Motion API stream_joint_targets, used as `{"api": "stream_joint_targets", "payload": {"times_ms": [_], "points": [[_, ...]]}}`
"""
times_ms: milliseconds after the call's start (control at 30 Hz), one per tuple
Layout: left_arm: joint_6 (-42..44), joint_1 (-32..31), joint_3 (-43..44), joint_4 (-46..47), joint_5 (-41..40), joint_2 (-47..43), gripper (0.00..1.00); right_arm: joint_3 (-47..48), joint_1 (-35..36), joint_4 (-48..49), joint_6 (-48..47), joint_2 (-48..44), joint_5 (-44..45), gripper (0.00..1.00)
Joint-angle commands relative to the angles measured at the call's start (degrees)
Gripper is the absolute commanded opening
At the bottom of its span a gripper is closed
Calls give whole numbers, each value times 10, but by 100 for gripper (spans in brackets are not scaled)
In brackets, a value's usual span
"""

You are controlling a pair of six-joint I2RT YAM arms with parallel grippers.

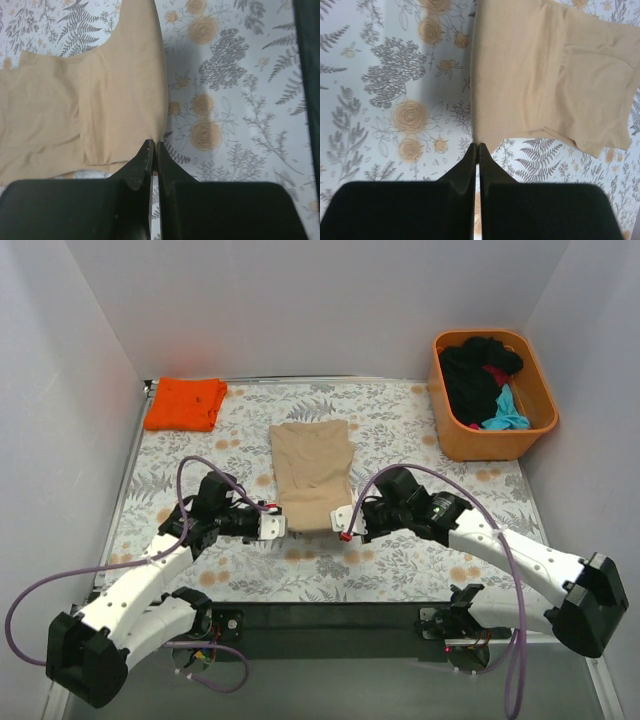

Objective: Fold and stack the t-shirts
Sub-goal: Fold the tshirt

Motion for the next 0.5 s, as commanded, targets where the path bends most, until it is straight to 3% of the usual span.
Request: {"api": "stream_joint_targets", "payload": {"times_ms": [0,233,467], "points": [[-62,-3,43,-104,38,-57,0,43,21,-80,52,-60,-5,1],[-203,-1,143,-81,-28,-55,0,129,12,-89,64,-48,59,1],[-224,48,187,3,-36,39,0,195,-58,-52,27,30,43,1]]}}
